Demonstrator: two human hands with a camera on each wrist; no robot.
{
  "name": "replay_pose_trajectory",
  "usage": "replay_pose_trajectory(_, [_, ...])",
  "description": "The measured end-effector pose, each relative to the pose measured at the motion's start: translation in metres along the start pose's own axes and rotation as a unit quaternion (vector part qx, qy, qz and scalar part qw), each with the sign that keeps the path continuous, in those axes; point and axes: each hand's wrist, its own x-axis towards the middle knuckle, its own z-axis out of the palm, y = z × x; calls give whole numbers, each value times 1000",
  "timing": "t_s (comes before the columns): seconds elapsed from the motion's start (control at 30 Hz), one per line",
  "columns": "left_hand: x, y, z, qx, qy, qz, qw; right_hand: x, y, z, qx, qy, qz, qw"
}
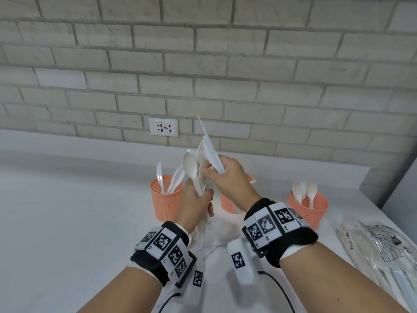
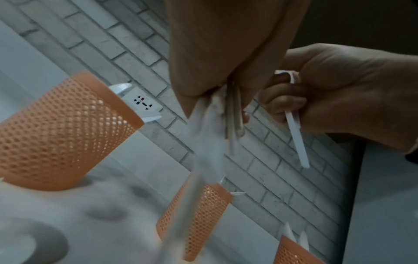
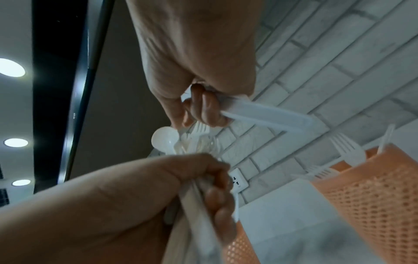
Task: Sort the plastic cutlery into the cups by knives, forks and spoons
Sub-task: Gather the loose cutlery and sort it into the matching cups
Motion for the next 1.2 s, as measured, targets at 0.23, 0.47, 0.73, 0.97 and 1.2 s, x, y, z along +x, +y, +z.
replay_pose_trajectory(0.23, [-6,3,-12,45,-108,8,993,-6,4,11,-29,-82,57,995])
replay_pose_trajectory(0.47, [-7,0,-23,18,-151,19,988,4,-1,11,67,-7,77,995])
replay_pose_trajectory(0.73, [-1,-12,-48,-68,-175,-18,982,37,-9,-5,258,119,71,956])
replay_pose_trajectory(0.97, [9,-11,-88,-184,-70,-50,979,65,-1,20,239,172,26,955])
replay_pose_trajectory(1.2, [19,-14,-113,-215,-80,-62,971,85,12,86,217,110,17,970])
